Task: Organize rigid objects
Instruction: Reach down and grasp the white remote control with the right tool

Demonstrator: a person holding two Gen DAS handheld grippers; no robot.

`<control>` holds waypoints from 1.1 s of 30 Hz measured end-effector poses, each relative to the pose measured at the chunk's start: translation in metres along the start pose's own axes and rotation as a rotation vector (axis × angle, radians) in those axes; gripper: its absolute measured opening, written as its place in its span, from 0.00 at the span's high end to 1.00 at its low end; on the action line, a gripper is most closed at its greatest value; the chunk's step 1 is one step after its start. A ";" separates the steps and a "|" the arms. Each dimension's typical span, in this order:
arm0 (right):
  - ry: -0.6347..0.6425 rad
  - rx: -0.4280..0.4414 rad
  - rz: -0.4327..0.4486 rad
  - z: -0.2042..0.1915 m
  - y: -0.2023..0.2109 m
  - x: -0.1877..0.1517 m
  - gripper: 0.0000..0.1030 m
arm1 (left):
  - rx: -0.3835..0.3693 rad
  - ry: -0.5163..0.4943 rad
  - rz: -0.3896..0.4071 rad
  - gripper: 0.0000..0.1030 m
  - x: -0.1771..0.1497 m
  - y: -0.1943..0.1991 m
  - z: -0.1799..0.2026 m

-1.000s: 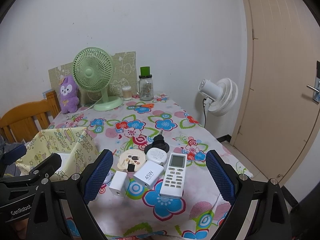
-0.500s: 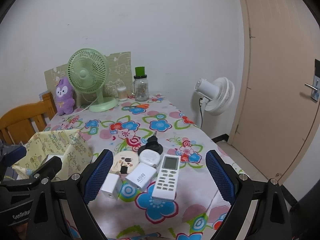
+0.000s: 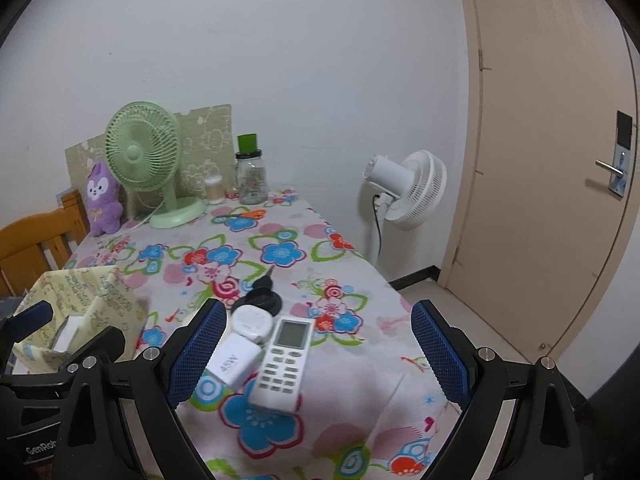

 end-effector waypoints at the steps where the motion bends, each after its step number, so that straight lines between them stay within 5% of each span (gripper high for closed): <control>1: -0.003 -0.002 -0.002 0.003 -0.001 0.000 0.07 | -0.003 -0.004 -0.002 0.00 0.000 -0.001 0.004; 10: -0.038 0.002 -0.038 0.027 -0.018 -0.008 0.08 | -0.024 -0.035 -0.051 0.01 -0.013 -0.022 0.033; 33: -0.027 0.047 -0.202 0.008 -0.085 -0.052 0.11 | -0.015 -0.053 -0.195 0.12 -0.051 -0.080 0.043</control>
Point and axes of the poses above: each gripper's, at about its wrist camera, not at the fingertips, and y roughly against the way its jaws point, z to its right, x to its top, the point moved 9 cm from there along -y, roughly the way its jaws point, and after that the axes turned 6 degrees about x, right-handed, at the moved point
